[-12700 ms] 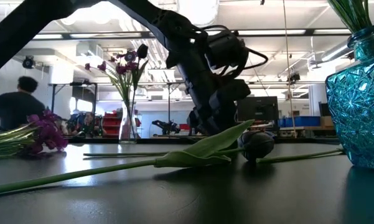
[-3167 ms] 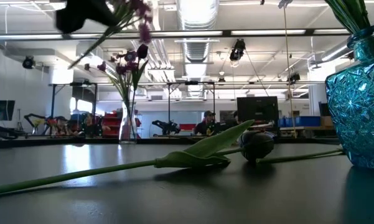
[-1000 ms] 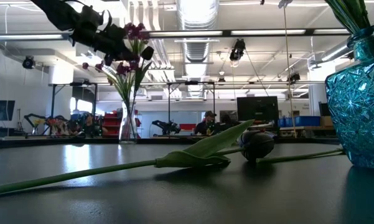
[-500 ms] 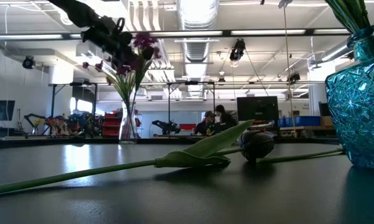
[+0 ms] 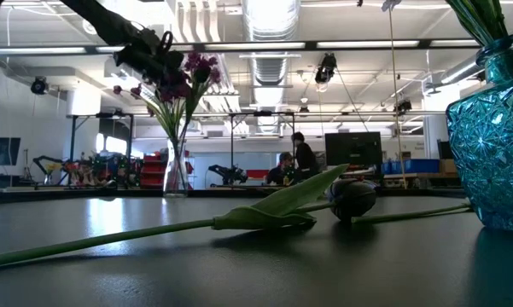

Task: Sort flowers into vase by color
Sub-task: Put the violet flowers into the transparent vase

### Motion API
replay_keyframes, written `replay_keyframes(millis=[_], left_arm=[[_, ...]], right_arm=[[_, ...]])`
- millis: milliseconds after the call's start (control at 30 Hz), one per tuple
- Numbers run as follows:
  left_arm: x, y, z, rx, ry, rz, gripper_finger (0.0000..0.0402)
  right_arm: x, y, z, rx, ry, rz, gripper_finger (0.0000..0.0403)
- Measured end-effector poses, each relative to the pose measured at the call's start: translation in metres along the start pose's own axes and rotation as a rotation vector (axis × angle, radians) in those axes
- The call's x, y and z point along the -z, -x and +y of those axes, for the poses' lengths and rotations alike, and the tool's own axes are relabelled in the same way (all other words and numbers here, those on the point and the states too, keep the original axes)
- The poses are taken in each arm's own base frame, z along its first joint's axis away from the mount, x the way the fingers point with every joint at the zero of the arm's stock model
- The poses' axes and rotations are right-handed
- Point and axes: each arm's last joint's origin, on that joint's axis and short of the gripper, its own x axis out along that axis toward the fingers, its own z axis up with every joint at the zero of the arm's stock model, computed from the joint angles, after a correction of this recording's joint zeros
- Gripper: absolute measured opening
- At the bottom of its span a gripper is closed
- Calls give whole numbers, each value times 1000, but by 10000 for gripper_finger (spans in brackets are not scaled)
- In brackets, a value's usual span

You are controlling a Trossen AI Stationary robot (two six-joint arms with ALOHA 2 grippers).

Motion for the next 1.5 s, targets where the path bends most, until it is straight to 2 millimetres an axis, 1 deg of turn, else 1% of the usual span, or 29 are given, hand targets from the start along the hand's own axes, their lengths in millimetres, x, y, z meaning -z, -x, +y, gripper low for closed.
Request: replay_keyframes(millis=[200,567,833,1100,1200,1400,1500], left_arm=[[9,-4,1,13,20,11,0],[13,-4,0,20,15,24,3],[20,-4,-2,12,-2,59,1],[32,3,-11,-4,-14,49,2],[33,7,-14,-14,-18,41,15],[31,15,-20,-26,-31,29,65],[33,15,-20,-25,-27,34,89]], right_arm=[[0,0,0,0,4,0,13],[0,0,0,0,16,0,13],[0,0,0,0,15,0,13],[0,0,0,0,23,0,13],[0,0,0,0,25,0,13],[0,0,0,0,26,0,13],[0,0,0,0,27,0,13]])
